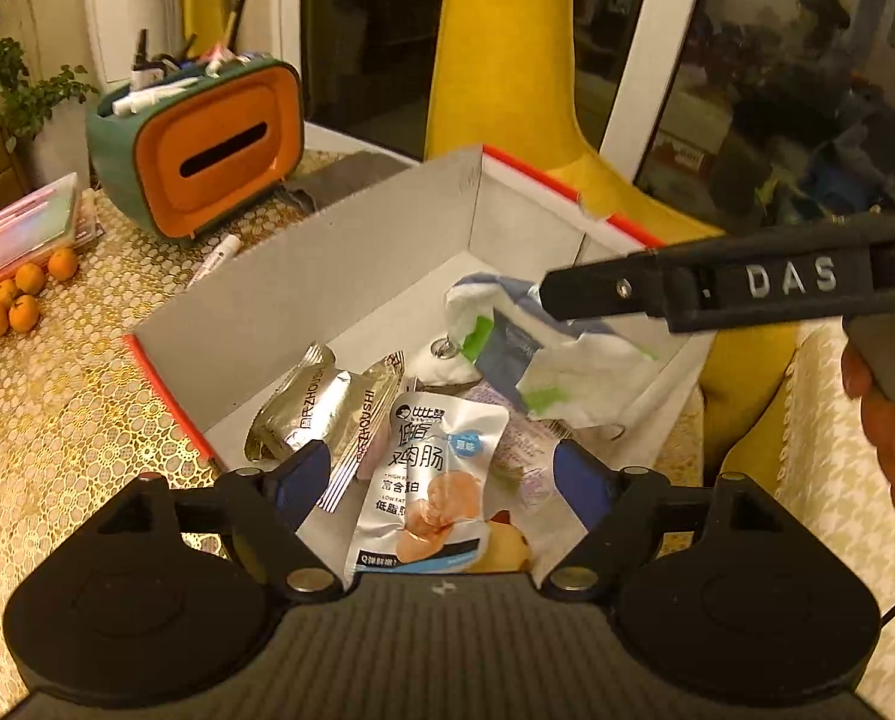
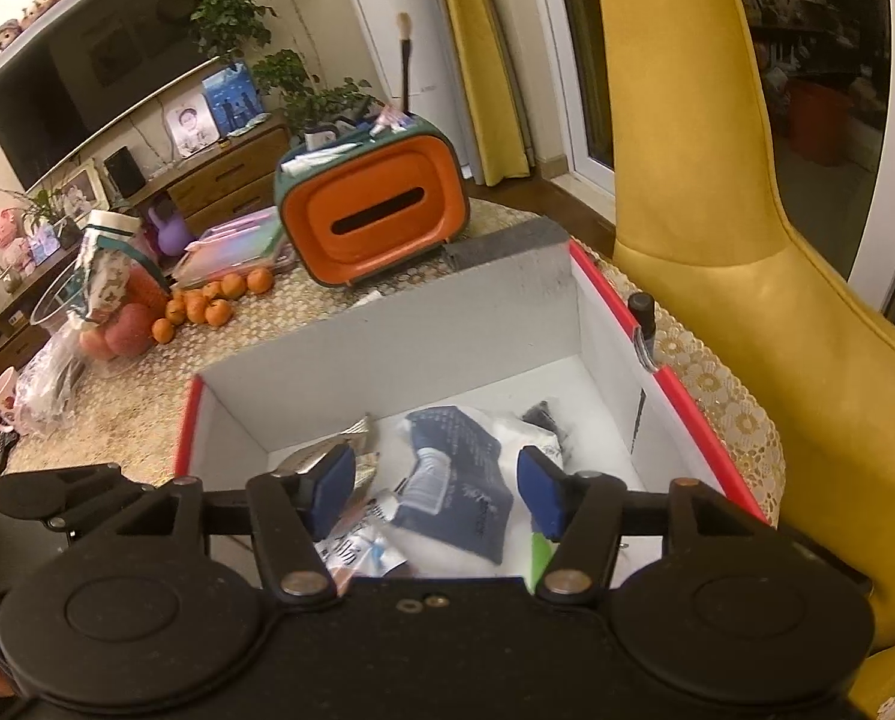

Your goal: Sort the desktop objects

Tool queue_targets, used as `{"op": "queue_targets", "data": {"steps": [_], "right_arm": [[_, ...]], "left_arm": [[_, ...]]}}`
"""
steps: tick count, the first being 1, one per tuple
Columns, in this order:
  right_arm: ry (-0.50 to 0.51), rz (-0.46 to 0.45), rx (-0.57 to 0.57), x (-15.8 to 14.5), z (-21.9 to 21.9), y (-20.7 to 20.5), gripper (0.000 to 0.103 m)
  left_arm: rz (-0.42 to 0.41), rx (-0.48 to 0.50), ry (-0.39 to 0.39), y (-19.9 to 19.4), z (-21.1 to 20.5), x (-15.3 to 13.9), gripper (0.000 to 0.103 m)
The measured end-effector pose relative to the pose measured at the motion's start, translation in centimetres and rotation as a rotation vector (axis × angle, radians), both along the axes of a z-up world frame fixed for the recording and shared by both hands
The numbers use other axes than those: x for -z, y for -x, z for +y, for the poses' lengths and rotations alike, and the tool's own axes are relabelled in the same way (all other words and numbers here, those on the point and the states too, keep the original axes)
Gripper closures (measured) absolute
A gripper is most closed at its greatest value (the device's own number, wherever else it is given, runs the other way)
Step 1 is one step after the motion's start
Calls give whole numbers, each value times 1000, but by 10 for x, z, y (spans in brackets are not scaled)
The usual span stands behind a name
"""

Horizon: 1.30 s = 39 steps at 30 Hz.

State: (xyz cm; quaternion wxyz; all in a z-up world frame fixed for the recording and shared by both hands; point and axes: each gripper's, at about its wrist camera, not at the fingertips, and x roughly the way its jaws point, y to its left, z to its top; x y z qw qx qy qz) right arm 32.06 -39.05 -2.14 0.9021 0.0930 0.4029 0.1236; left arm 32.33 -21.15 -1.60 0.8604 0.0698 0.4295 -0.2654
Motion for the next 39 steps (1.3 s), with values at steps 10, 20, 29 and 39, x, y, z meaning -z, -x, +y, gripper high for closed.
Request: {"op": "queue_targets", "data": {"steps": [10,20,29,39], "right_arm": [[12,-69,-46,-25,1,43,33],[14,-164,-85,-34,-3,86,20],[50,-259,-136,-33,9,119,8],[88,-321,-154,-22,25,149,1]], "left_arm": [[-67,-37,87,39,25,-25,22],[-122,-115,130,74,45,-34,22],[-169,-175,135,98,61,-37,1],[-207,-195,131,128,72,-33,0]]}}
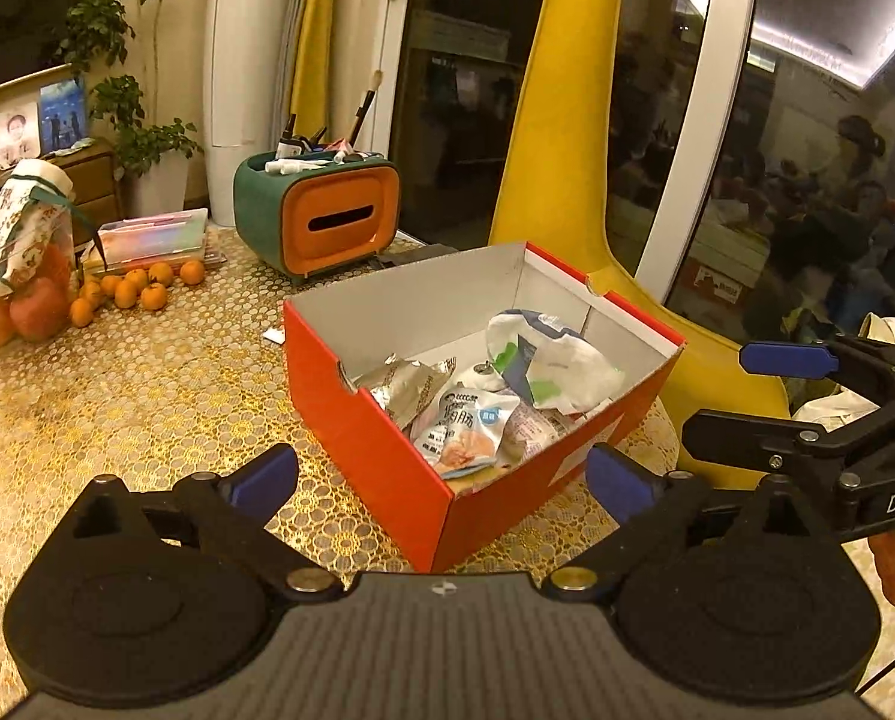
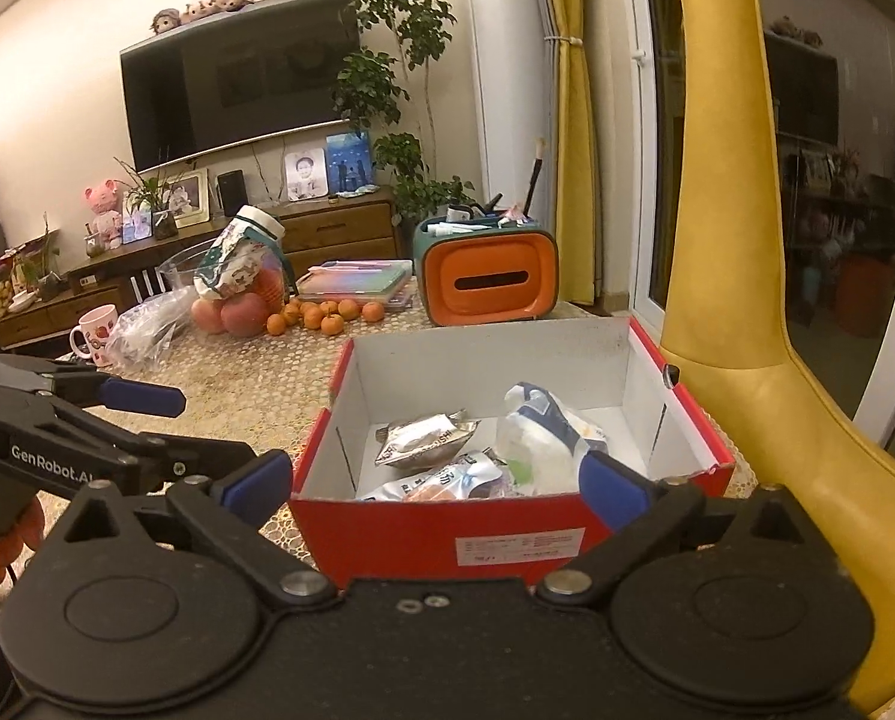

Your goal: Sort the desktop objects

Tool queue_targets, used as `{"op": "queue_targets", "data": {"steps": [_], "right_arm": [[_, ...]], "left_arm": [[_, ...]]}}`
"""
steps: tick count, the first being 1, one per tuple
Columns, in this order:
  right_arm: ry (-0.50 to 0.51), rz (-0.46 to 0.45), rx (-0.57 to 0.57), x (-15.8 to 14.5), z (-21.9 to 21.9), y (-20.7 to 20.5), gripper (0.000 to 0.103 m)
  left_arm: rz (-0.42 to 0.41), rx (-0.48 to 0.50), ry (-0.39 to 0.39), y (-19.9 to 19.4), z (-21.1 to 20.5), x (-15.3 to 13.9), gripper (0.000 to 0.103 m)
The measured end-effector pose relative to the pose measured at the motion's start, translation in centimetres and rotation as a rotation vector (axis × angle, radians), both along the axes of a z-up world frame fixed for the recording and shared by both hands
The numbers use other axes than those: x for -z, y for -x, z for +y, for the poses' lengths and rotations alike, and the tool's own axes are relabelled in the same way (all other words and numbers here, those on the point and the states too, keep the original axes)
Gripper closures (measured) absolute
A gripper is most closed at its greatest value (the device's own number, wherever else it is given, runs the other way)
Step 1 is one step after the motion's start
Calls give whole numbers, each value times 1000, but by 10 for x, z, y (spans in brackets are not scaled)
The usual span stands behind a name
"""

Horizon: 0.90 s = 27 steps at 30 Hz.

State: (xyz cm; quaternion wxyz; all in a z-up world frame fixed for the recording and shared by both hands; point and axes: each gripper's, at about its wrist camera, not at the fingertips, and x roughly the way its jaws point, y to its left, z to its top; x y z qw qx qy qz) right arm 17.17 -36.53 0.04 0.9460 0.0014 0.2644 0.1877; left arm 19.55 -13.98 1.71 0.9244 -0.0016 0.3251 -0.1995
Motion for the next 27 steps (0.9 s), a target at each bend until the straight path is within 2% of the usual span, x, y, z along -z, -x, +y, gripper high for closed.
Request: {"op": "queue_targets", "data": {"steps": [7,27], "right_arm": [[22,-38,12,-1,8,16,1],[-2,-8,67,7,8,33,1]], "left_arm": [[-14,3,-13,19,0,2,0],[20,8,-24,42,3,1,1]]}}
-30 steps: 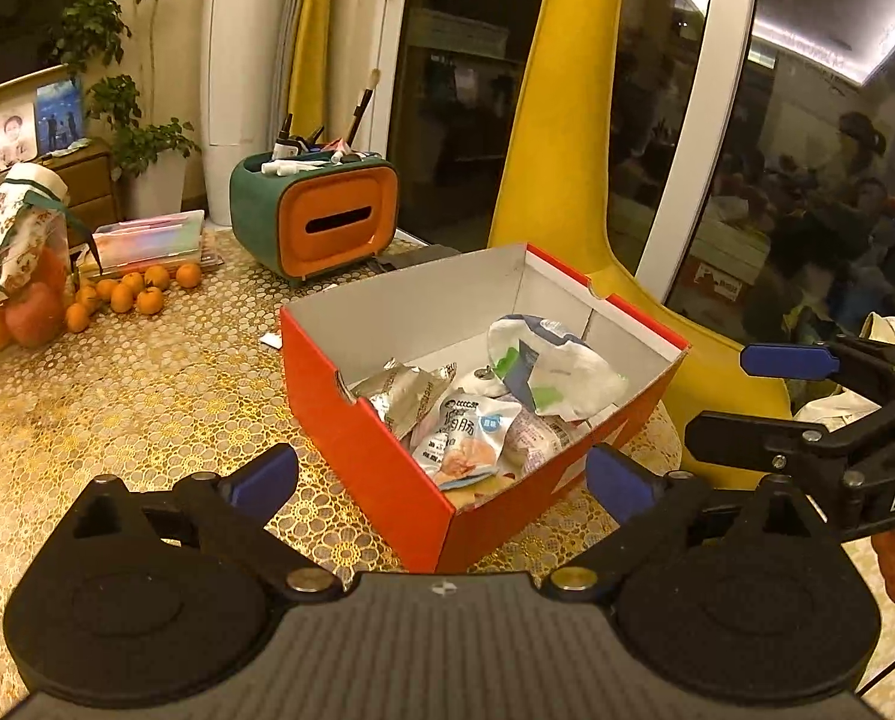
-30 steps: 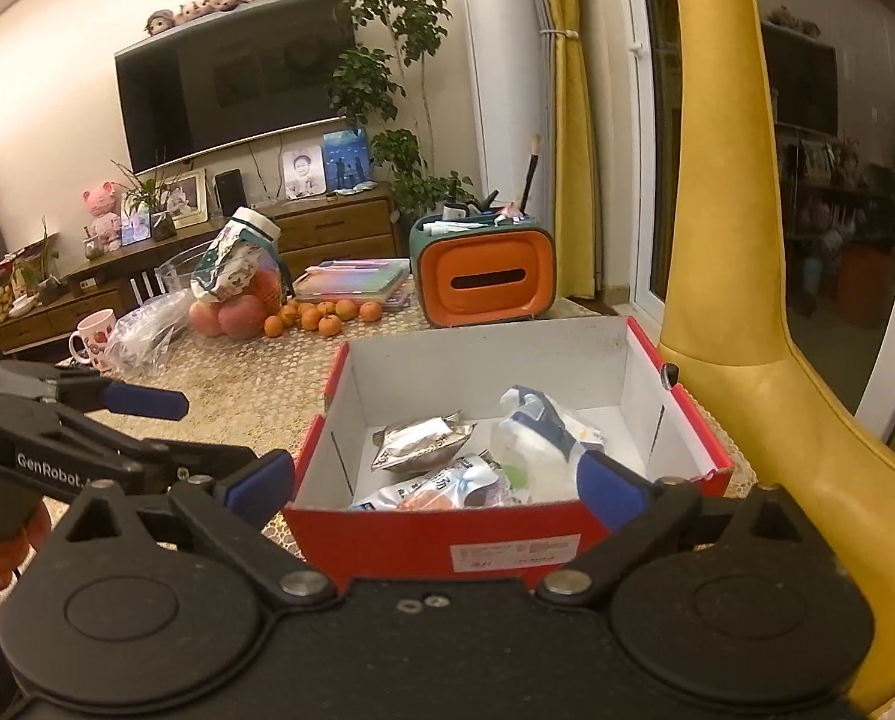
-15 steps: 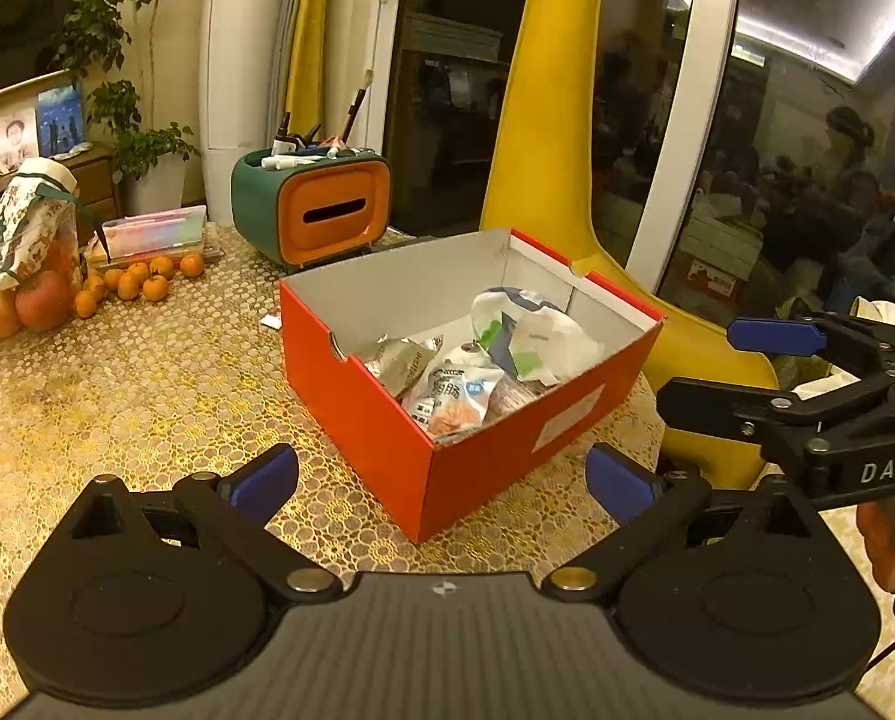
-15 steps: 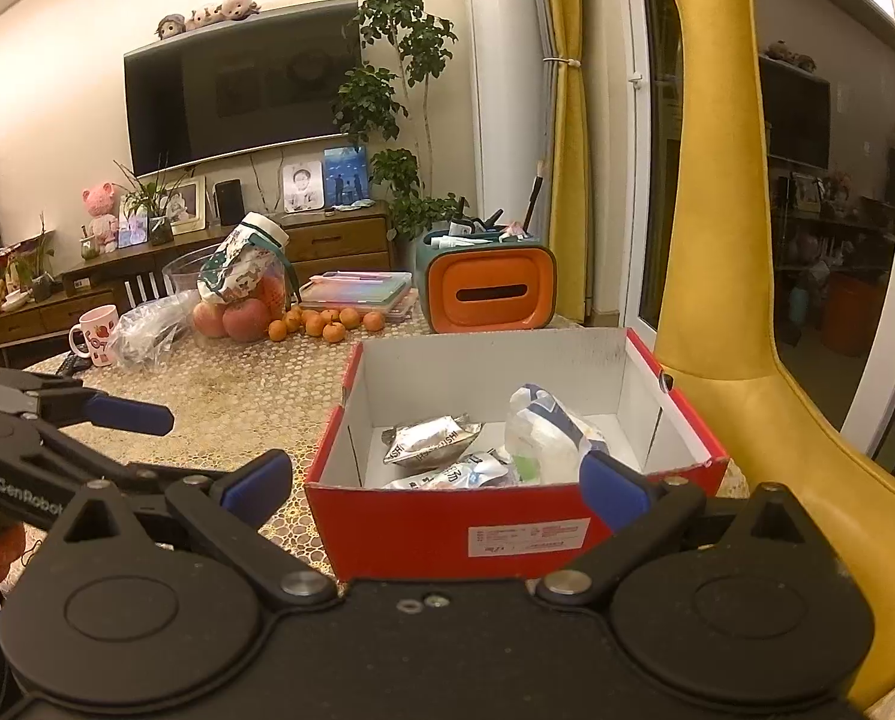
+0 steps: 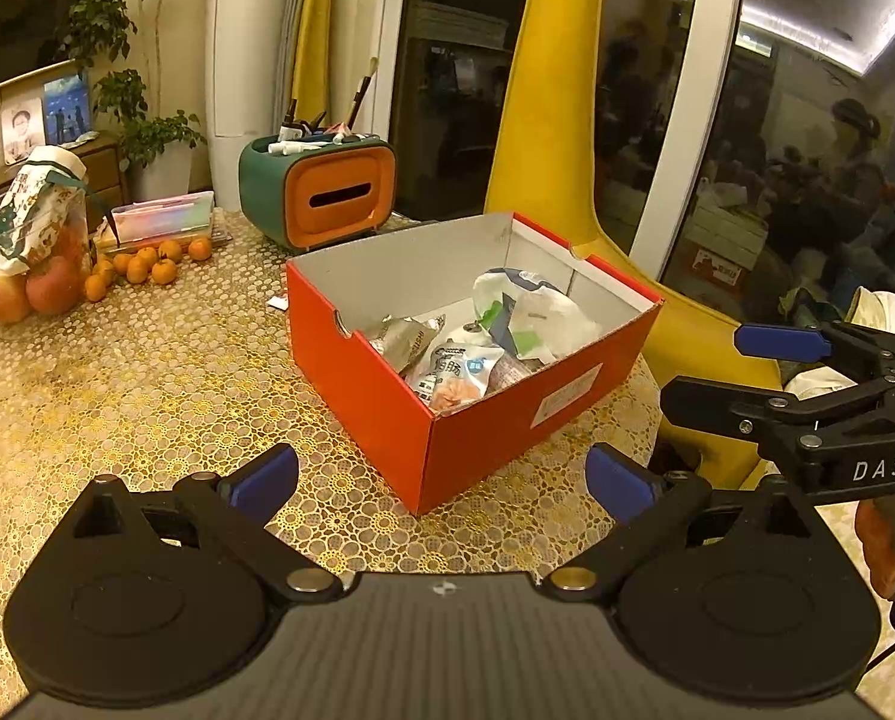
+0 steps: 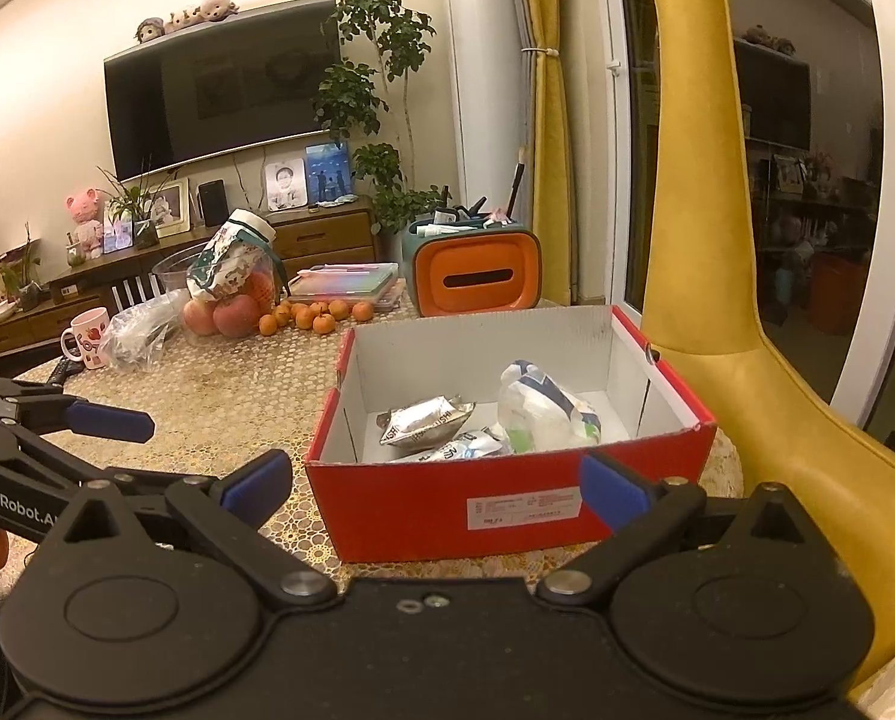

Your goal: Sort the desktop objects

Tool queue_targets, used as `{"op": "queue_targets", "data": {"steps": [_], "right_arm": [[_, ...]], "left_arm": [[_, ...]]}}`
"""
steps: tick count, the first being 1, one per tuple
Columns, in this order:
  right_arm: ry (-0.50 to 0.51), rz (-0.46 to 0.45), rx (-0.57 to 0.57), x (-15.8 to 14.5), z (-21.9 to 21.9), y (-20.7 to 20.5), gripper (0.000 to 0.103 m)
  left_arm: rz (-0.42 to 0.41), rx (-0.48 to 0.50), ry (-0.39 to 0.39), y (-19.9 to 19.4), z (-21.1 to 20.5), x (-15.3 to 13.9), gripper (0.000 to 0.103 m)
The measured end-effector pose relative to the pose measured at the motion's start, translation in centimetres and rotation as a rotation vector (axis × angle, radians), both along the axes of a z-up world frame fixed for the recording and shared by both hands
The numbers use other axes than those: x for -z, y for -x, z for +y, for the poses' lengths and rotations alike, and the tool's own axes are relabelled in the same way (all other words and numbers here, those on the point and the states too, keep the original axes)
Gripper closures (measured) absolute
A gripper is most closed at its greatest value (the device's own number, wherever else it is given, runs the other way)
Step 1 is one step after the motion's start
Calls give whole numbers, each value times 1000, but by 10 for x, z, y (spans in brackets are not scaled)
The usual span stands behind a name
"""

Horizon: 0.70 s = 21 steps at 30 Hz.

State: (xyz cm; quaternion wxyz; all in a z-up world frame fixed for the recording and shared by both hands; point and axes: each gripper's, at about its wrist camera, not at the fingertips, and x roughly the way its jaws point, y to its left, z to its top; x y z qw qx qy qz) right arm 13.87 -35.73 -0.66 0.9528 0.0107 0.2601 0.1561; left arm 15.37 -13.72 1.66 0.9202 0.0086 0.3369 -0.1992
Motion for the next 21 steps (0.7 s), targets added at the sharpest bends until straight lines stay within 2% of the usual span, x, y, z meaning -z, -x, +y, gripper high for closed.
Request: {"op": "queue_targets", "data": {"steps": [21], "right_arm": [[-26,18,23,1,6,11,1]], "left_arm": [[5,16,0,10,5,0,1]]}}
